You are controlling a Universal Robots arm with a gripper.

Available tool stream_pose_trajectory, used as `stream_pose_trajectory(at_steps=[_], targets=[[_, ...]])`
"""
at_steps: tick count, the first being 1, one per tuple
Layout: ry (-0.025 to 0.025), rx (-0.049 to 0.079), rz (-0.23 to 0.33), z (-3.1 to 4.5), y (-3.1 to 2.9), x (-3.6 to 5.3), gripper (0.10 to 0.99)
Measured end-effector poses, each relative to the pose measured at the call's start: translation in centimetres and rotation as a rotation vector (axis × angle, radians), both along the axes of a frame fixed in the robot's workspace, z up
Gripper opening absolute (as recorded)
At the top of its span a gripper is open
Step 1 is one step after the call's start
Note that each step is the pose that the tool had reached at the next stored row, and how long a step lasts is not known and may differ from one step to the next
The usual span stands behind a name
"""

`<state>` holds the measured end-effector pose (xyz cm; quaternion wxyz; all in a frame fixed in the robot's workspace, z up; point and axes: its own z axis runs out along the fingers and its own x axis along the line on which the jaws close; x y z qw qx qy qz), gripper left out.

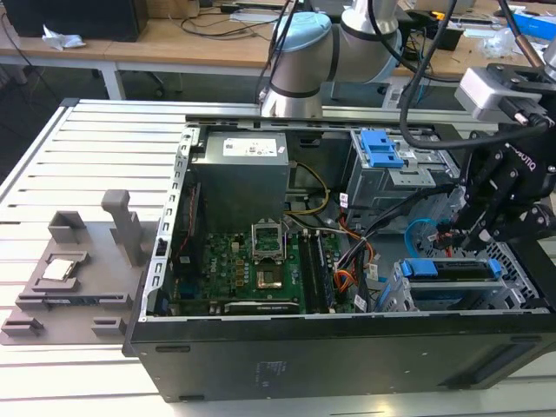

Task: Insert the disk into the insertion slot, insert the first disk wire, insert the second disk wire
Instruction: 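Insert the first disk wire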

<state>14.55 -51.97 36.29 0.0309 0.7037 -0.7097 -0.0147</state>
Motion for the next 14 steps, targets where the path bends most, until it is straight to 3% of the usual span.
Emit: stream_pose_trajectory(at_steps=[9, 11, 14], targets=[[0.0000, -0.002, 0.000, -0.43, 0.00, 0.02, 0.345], [0.0000, -0.002, 0.000, -0.43, 0.00, 0.01, 0.165], [0.0000, -0.002, 0.000, -0.43, 0.00, 0.02, 0.165]])
